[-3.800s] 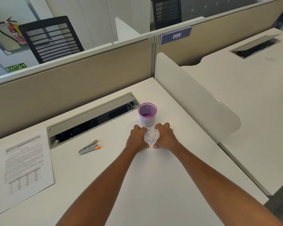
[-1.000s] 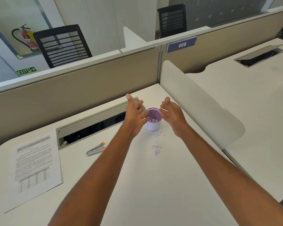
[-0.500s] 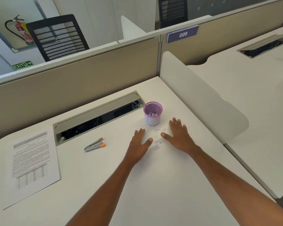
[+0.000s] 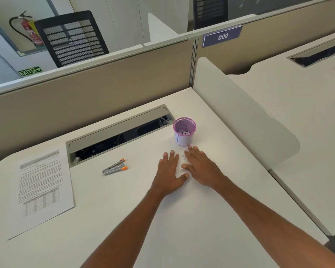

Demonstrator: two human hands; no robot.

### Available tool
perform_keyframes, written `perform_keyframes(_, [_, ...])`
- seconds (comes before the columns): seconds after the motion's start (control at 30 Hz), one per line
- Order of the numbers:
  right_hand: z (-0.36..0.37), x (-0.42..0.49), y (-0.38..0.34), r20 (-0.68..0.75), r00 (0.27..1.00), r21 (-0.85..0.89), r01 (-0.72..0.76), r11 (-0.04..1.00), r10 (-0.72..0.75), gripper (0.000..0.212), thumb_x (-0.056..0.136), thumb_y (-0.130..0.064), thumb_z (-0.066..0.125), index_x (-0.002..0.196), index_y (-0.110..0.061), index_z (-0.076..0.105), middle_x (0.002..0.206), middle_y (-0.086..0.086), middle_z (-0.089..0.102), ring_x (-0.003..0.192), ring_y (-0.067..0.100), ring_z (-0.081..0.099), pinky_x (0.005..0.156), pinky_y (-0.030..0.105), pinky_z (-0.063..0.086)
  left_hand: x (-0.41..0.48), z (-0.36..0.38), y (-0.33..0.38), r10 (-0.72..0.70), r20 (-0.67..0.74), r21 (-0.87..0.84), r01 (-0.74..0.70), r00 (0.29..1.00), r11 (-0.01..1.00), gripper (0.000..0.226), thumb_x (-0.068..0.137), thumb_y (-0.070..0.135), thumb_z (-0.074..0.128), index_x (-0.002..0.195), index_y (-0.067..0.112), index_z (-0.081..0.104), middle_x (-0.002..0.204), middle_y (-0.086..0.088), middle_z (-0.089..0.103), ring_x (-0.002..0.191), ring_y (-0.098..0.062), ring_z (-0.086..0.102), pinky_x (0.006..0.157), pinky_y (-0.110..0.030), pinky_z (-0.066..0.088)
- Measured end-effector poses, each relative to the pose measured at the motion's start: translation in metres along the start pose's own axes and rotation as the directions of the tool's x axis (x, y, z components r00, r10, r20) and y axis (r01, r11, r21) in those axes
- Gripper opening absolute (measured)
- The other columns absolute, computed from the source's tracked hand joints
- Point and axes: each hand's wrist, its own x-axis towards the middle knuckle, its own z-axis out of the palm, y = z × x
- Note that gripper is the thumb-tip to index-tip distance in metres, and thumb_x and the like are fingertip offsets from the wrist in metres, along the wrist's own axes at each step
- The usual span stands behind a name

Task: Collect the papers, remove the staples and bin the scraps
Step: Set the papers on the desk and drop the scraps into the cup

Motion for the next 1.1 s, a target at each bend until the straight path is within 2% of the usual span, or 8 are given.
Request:
perform_keyframes(0.07, [0.002,-0.006,-0.003,-0.019,0.999,-0.005,0.045,0.999,-0.045,0.066,0.112,-0.046,0.042,0.166,-0.008,0.035,0.178,0.012,0.023,0.166,0.031,0.018,0.131,0.043,0.023,-0.003,0.001,-0.001,0.008,-0.009,0.042,-0.008,1.000,0.999,0.092,0.106,0.054,0.058,0.175,0.017,0.009,0.184,-0.002,-0.006,0.170,-0.026,-0.014,0.136,-0.043,-0.005])
perform_keyframes(0.17, [0.001,-0.012,-0.006,-0.090,0.993,0.036,0.079,0.996,-0.076,0.051,0.108,-0.025,0.058,0.156,-0.009,0.052,0.170,0.010,0.041,0.161,0.027,0.033,0.122,0.045,0.043,-0.003,0.001,-0.002,0.015,-0.020,0.069,-0.014,1.000,0.997,0.094,0.104,0.056,0.059,0.175,0.016,0.012,0.184,-0.003,-0.001,0.171,-0.028,-0.008,0.137,-0.044,0.000])
perform_keyframes(0.37, [0.002,-0.006,-0.015,-0.142,0.987,-0.055,0.063,0.996,-0.071,0.049,0.090,-0.011,0.073,0.137,0.000,0.064,0.143,0.022,0.061,0.134,0.041,0.059,0.104,0.050,0.058,-0.002,0.001,-0.001,0.014,-0.023,0.140,-0.011,1.000,0.990,0.096,0.102,0.065,0.057,0.174,0.018,0.014,0.184,-0.002,0.001,0.171,-0.027,-0.005,0.137,-0.045,0.004])
perform_keyframes(0.43, [0.003,-0.010,-0.021,-0.124,0.988,-0.077,0.080,0.994,-0.090,0.056,0.082,-0.010,0.077,0.136,-0.001,0.065,0.136,0.019,0.063,0.125,0.039,0.062,0.098,0.046,0.060,-0.003,0.001,-0.001,0.013,-0.026,0.151,-0.009,1.000,0.988,0.096,0.102,0.064,0.058,0.174,0.019,0.014,0.184,-0.001,0.001,0.171,-0.026,-0.005,0.137,-0.044,0.004])
perform_keyframes(0.63, [0.007,-0.030,-0.021,-0.164,0.977,-0.071,0.129,0.989,-0.139,0.044,0.092,-0.013,0.070,0.136,-0.011,0.067,0.127,0.005,0.063,0.121,0.028,0.059,0.087,0.037,0.060,-0.010,-0.005,0.003,0.025,-0.021,0.177,-0.020,0.999,0.984,0.087,0.101,0.059,0.061,0.173,0.027,0.024,0.184,0.001,0.006,0.171,-0.025,0.001,0.137,-0.043,0.009])
perform_keyframes(0.83, [0.001,-0.040,-0.001,-0.182,0.971,0.120,-0.136,0.983,0.157,0.060,0.085,-0.001,0.071,0.144,-0.007,0.060,0.137,0.013,0.056,0.124,0.038,0.055,0.095,0.046,0.055,-0.011,-0.016,0.014,-0.071,0.007,0.177,0.069,0.997,0.982,0.077,0.098,0.053,0.069,0.166,0.035,0.039,0.182,0.006,0.019,0.169,-0.018,0.014,0.131,-0.041,0.030])
perform_keyframes(1.0, [-0.009,-0.039,-0.003,0.022,0.958,0.141,-0.287,0.948,0.286,0.063,0.075,-0.029,0.088,0.126,-0.007,0.059,0.130,0.010,0.046,0.123,0.031,0.044,0.094,0.041,0.051,-0.005,-0.024,0.024,-0.053,-0.012,0.257,0.054,0.999,0.965,0.077,0.094,0.044,0.075,0.161,0.023,0.044,0.164,-0.001,0.046,0.149,-0.026,0.043,0.110,-0.040,0.050])
perform_keyframes(1.1, [-0.004,-0.033,-0.013,0.004,0.958,0.214,-0.281,0.935,0.287,0.063,0.070,-0.030,0.093,0.120,-0.006,0.063,0.123,0.010,0.049,0.116,0.031,0.050,0.091,0.043,0.054,0.006,-0.033,0.026,-0.043,-0.013,0.321,0.045,0.999,0.946,0.088,0.093,0.041,0.079,0.165,0.016,0.035,0.155,-0.006,0.048,0.142,-0.030,0.045,0.101,-0.044,0.053])
